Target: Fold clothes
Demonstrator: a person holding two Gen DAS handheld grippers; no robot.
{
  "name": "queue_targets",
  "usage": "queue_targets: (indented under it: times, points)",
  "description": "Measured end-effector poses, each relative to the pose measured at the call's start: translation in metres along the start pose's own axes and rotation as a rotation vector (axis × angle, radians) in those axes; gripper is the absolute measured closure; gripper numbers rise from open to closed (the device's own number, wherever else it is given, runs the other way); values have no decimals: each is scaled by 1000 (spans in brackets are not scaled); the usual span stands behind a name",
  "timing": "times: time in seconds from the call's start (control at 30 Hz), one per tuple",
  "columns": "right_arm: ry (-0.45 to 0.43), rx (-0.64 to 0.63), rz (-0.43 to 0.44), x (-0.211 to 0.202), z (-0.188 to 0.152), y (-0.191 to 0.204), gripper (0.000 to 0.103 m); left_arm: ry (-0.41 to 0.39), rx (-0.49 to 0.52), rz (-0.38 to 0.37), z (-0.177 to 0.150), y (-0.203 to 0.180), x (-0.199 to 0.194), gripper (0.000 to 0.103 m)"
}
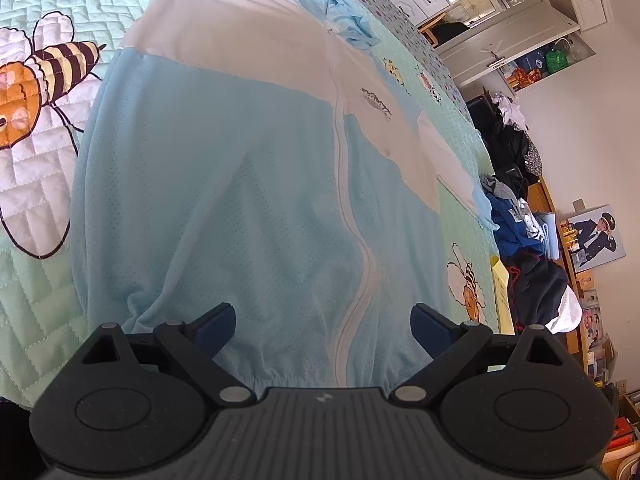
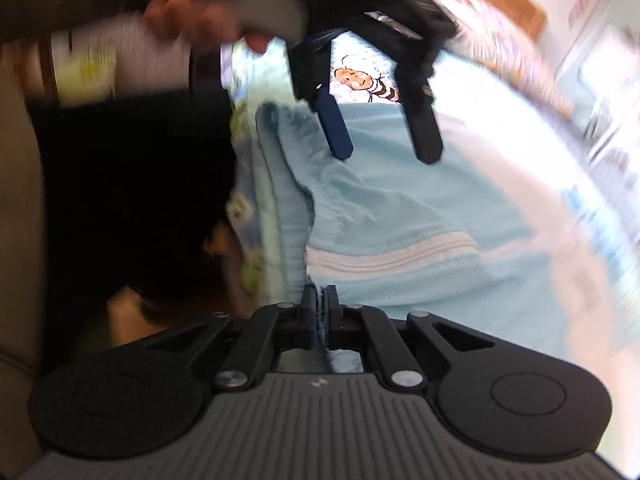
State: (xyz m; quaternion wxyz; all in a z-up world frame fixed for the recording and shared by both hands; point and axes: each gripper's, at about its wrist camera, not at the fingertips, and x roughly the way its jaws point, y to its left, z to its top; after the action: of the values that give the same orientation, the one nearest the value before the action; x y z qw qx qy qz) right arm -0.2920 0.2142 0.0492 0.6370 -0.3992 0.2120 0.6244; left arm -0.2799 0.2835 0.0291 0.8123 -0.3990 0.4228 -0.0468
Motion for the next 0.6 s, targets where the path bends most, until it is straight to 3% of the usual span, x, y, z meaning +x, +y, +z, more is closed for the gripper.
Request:
queue_targets:
  times: [0.1, 0.3, 0.47, 0.6]
  points:
    - [26, 22, 52, 1, -5, -1, 99, 1, 10, -12, 1, -5, 0, 8]
    - [42, 12, 62, 5, -12, 4, 96, 20, 95, -104, -1, -33, 16, 7]
    - [-21, 83, 111, 10, -27, -9, 87, 116, 106, -22, -9, -27, 55, 7]
    - [-102, 241, 152, -8, -49, -32, 66, 123, 104, -60, -8, -19, 51, 7]
